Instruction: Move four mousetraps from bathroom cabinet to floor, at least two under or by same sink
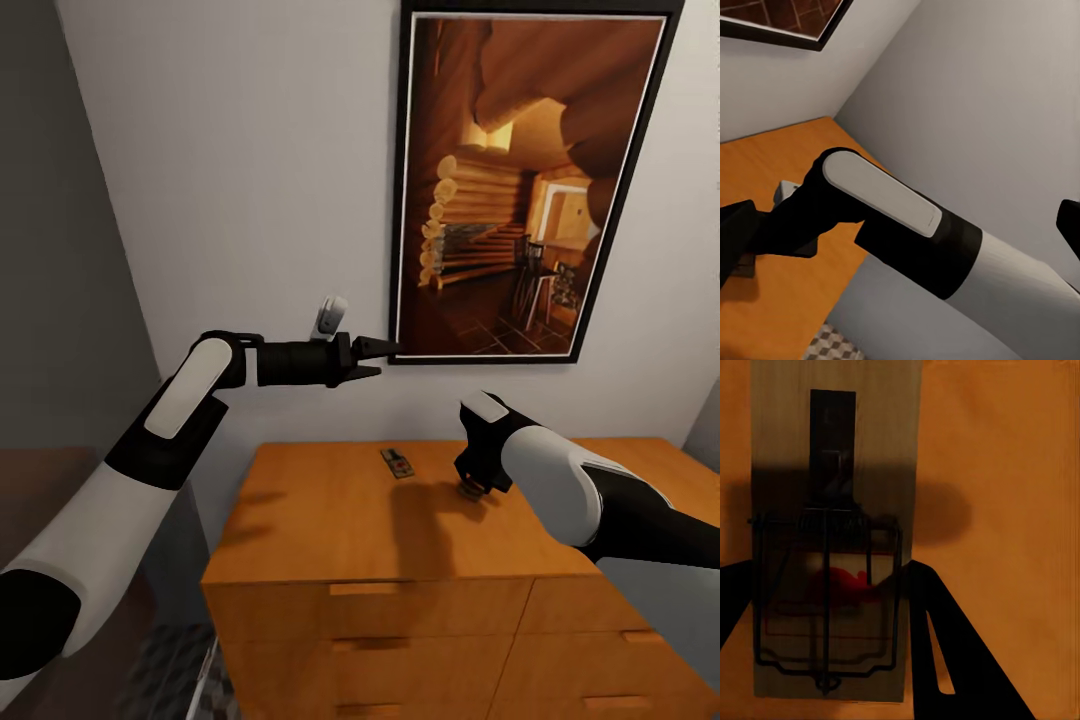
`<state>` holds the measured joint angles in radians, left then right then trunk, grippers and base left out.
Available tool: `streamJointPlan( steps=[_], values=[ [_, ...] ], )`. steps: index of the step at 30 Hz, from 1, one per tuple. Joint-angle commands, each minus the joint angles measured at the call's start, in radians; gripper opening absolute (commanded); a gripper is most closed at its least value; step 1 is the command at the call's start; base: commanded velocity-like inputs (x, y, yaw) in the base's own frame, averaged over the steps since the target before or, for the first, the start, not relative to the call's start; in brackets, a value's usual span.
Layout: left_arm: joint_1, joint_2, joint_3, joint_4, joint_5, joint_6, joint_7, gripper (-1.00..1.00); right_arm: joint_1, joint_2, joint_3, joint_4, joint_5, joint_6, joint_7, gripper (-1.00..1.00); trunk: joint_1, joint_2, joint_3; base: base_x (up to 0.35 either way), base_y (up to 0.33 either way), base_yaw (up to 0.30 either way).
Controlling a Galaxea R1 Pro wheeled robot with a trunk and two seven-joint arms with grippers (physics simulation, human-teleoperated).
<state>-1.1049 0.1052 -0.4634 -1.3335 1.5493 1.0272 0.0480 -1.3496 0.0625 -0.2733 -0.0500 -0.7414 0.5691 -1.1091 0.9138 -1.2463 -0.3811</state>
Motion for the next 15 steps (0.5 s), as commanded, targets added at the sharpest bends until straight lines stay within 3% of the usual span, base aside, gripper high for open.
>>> streamJointPlan(
  steps=[1, 9, 15],
  values=[
    [-0.001, 0.001, -0.001, 0.000, 0.006, 0.001, 0.005, 1.00, 0.000, 0.000, -0.008, -0.002, 0.004, 0.005, -0.004, -1.00, 0.000, -0.001, -0.001, 0.009, -0.082, 0.000],
    [-0.001, 0.001, -0.014, 0.001, 0.005, -0.001, 0.007, 1.00, 0.000, 0.000, -0.007, -0.003, 0.012, -0.002, -0.003, -1.00, 0.000, -0.001, -0.001, 0.114, -0.149, 0.000],
    [-0.001, 0.001, -0.020, 0.002, 0.005, -0.002, 0.010, 1.00, 0.000, 0.000, -0.008, -0.004, 0.064, -0.004, 0.008, -1.00, 0.000, -0.001, -0.001, 0.170, -0.174, 0.000]
  ],
)
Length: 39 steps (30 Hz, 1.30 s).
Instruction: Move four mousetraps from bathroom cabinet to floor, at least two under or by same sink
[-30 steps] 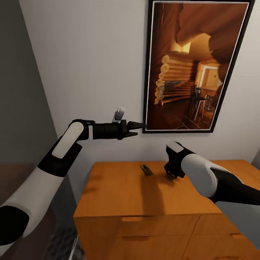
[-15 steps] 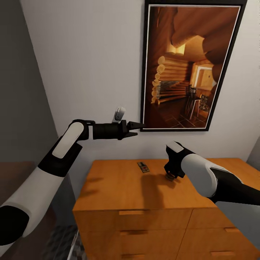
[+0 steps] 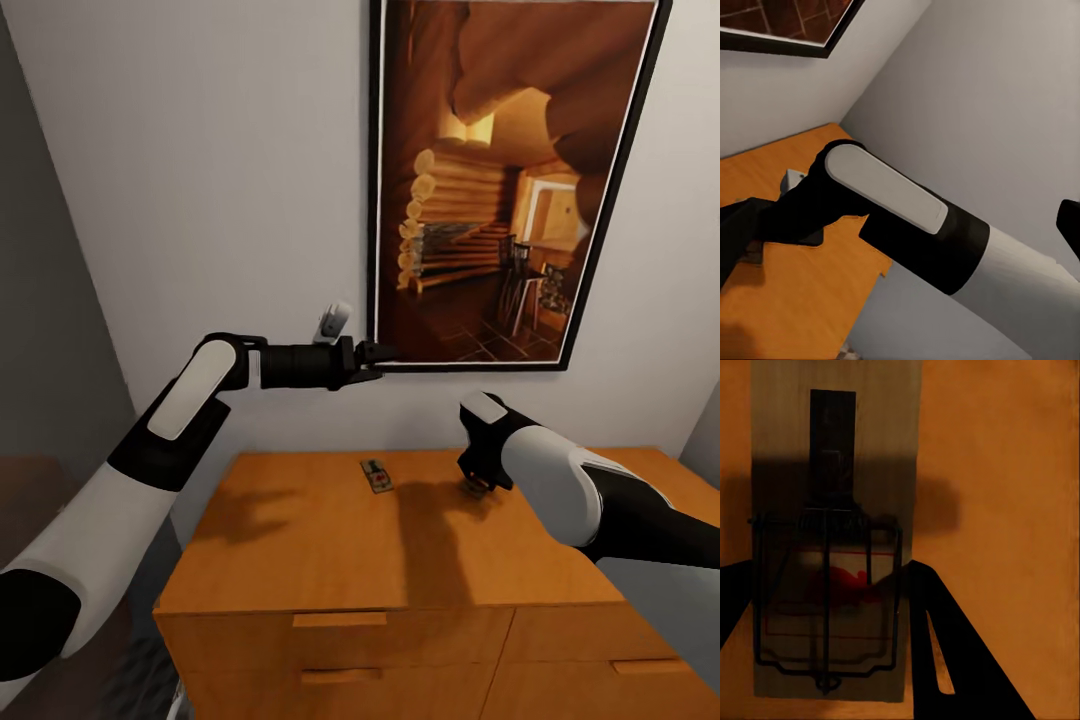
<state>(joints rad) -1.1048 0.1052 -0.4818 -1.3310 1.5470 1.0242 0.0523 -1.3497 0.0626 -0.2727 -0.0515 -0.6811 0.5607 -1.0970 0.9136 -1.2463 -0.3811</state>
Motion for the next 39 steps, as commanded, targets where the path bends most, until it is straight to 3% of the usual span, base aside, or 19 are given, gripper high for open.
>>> streamJointPlan(
  steps=[1, 6, 10, 16, 31, 39],
  values=[
    [-0.001, 0.001, -0.002, 0.000, 0.007, 0.001, 0.006, 1.00, 0.000, 0.000, -0.009, -0.002, 0.013, 0.004, -0.001, -1.00, 0.000, -0.001, -0.001, 0.095, -0.096, 0.000],
    [-0.001, 0.000, -0.004, 0.005, 0.006, 0.000, 0.009, 1.00, 0.000, -0.001, -0.009, -0.002, 0.055, 0.004, 0.015, -1.00, 0.000, -0.001, -0.001, 0.050, -0.051, 0.000],
    [-0.001, -0.001, -0.005, 0.016, 0.005, -0.001, 0.026, 1.00, 0.000, -0.001, -0.010, -0.003, 0.065, 0.008, 0.019, -1.00, 0.000, -0.001, -0.001, 0.015, -0.015, 0.000],
    [-0.001, -0.006, -0.007, 0.028, 0.004, -0.001, 0.069, 1.00, 0.000, -0.003, -0.011, -0.004, 0.071, 0.013, 0.018, -1.00, 0.000, -0.001, -0.001, -0.013, -0.013, 0.000],
    [-0.001, -0.023, -0.010, 0.032, 0.004, -0.001, 0.107, 1.00, 0.000, -0.006, -0.011, -0.004, 0.071, 0.031, 0.028, -1.00, 0.000, -0.001, -0.001, -0.227, -0.085, 0.000],
    [-0.001, -0.032, -0.011, 0.032, 0.004, -0.001, 0.143, 1.00, 0.000, -0.007, -0.011, -0.005, 0.071, 0.038, 0.048, -1.00, 0.000, -0.001, -0.001, -0.070, -0.025, 0.000]
  ],
)
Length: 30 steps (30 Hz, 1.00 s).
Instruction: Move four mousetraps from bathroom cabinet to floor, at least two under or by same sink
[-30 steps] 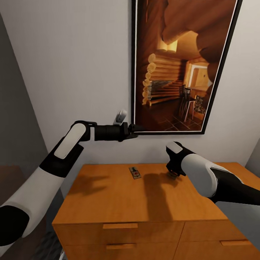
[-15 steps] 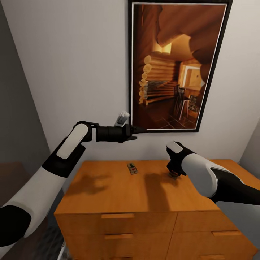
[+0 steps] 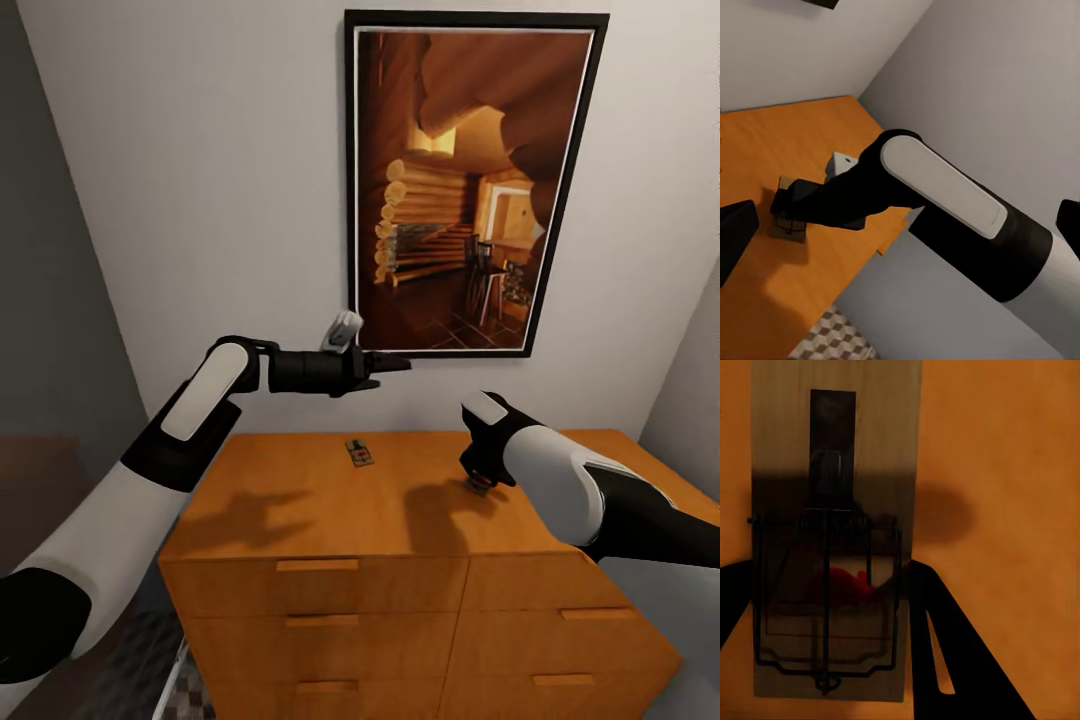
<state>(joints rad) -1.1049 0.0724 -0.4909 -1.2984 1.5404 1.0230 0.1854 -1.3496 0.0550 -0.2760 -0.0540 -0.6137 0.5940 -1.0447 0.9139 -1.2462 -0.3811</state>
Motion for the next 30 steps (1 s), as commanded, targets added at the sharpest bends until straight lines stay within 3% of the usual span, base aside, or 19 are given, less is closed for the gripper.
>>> streamJointPlan(
  steps=[1, 9, 16, 25, 26, 30],
  values=[
    [-0.001, 0.000, -0.001, -0.001, 0.011, 0.000, 0.013, 1.00, 0.000, 0.000, -0.008, -0.002, 0.003, 0.005, -0.002, -1.00, 0.000, -0.001, -0.001, -0.020, -0.007, 0.000],
    [-0.001, -0.004, 0.000, 0.000, 0.011, 0.000, 0.088, 1.00, 0.000, -0.016, -0.009, -0.007, 0.002, 0.028, 0.042, -1.00, 0.000, -0.001, -0.001, -0.007, -0.003, 0.000],
    [-0.001, -0.008, 0.000, 0.000, 0.012, 0.000, 0.202, 1.00, 0.000, -0.074, -0.011, -0.045, -0.003, 0.151, 0.110, -1.00, 0.000, -0.001, -0.001, -0.001, 0.000, 0.000],
    [-0.001, -0.039, 0.001, 0.016, 0.012, 0.000, 0.336, 1.00, 0.000, -0.171, -0.013, -0.095, -0.006, 0.333, 0.207, -1.00, 0.000, -0.001, -0.001, 0.000, 0.000, 0.000],
    [-0.001, -0.044, 0.001, 0.019, 0.012, 0.000, 0.360, 1.00, 0.000, -0.193, -0.013, -0.100, -0.007, 0.369, 0.230, -1.00, 0.000, -0.001, -0.001, 0.000, 0.000, 0.000],
    [-0.001, -0.049, 0.002, 0.022, 0.012, 0.000, 0.393, 1.00, 0.000, -0.231, -0.014, -0.112, -0.008, 0.435, 0.287, -1.00, 0.000, -0.001, -0.001, 0.000, 0.000, 0.000]
  ],
)
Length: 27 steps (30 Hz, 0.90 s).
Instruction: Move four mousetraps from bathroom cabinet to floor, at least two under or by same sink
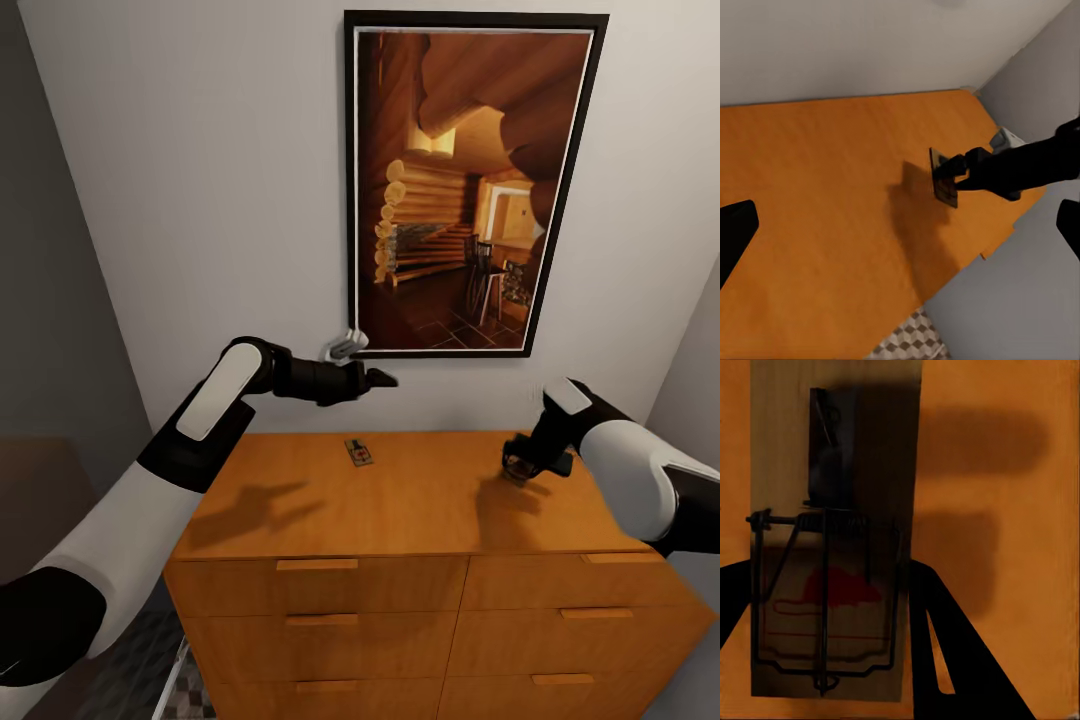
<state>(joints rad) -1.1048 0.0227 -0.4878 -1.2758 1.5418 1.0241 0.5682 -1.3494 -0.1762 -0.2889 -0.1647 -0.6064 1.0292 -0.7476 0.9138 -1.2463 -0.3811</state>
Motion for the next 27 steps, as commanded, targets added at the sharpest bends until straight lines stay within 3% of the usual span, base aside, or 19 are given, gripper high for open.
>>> streamJointPlan(
  steps=[1, 7, 12, 21, 27],
  values=[
    [-0.001, 0.000, -0.002, 0.000, 0.011, -0.001, 0.017, 1.00, -0.001, -0.009, -0.001, -0.004, -0.016, 0.013, 0.005, -1.00, 0.000, -0.001, -0.001, 0.000, 0.000, 0.000],
    [-0.001, -0.006, -0.001, 0.014, 0.011, -0.002, 0.044, 1.00, -0.001, -0.067, -0.001, -0.010, -0.015, 0.018, 0.109, -1.00, 0.000, -0.001, -0.001, 0.000, 0.000, 0.000],
    [-0.001, -0.020, -0.001, 0.044, 0.011, -0.002, 0.069, 1.00, -0.001, -0.086, 0.000, -0.011, -0.014, 0.018, 0.173, -1.00, 0.000, -0.001, -0.001, 0.000, 0.000, 0.000],
    [-0.001, -0.042, -0.002, 0.110, 0.011, -0.001, 0.173, 1.00, -0.001, -0.131, 0.000, -0.008, -0.017, 0.018, 0.292, -1.00, 0.000, -0.001, -0.001, 0.000, 0.000, 0.000],
    [-0.001, -0.045, -0.002, 0.127, 0.012, -0.001, 0.197, 1.00, -0.001, -0.155, 0.001, -0.003, -0.020, 0.018, 0.424, -1.00, 0.000, -0.001, -0.001, 0.000, 0.000, 0.000]
  ],
)
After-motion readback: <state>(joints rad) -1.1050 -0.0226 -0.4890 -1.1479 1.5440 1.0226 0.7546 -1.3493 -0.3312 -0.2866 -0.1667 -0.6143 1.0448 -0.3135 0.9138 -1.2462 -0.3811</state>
